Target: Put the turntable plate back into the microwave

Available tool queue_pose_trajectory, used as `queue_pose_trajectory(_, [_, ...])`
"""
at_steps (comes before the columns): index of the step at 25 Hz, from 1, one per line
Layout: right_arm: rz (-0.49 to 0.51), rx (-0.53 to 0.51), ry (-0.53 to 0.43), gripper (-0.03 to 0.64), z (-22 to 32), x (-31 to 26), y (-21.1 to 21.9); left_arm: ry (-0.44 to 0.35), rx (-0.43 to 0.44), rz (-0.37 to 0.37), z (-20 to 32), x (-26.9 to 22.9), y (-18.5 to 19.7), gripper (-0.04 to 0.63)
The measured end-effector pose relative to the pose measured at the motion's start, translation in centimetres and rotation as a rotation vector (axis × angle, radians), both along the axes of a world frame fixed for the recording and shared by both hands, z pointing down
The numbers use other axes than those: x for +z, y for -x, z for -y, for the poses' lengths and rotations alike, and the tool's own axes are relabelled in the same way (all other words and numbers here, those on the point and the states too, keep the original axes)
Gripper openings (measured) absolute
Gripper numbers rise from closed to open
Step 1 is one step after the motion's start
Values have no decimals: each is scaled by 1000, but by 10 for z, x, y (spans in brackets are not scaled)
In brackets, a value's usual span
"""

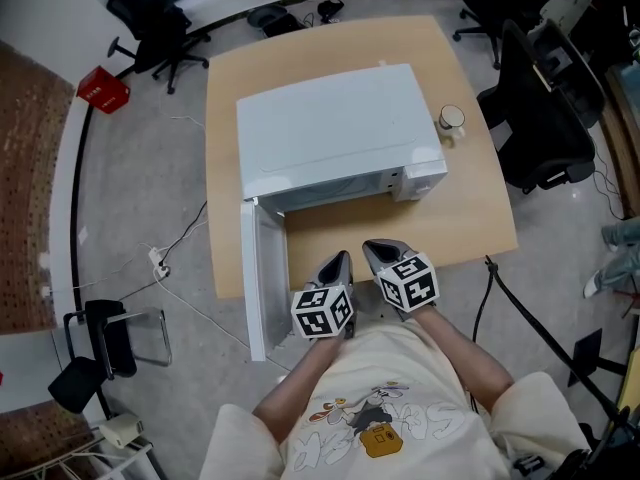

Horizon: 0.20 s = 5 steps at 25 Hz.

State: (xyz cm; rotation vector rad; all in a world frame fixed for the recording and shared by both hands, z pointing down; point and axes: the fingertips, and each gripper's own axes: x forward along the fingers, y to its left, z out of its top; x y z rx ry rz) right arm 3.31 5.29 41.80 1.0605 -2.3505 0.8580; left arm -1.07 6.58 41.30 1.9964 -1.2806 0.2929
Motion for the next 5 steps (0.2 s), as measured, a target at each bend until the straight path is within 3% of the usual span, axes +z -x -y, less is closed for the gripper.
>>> queue_pose_trajectory(5, [-6,-10,16,6,-5,6,1,13,-9,-4,-2,1,2,0])
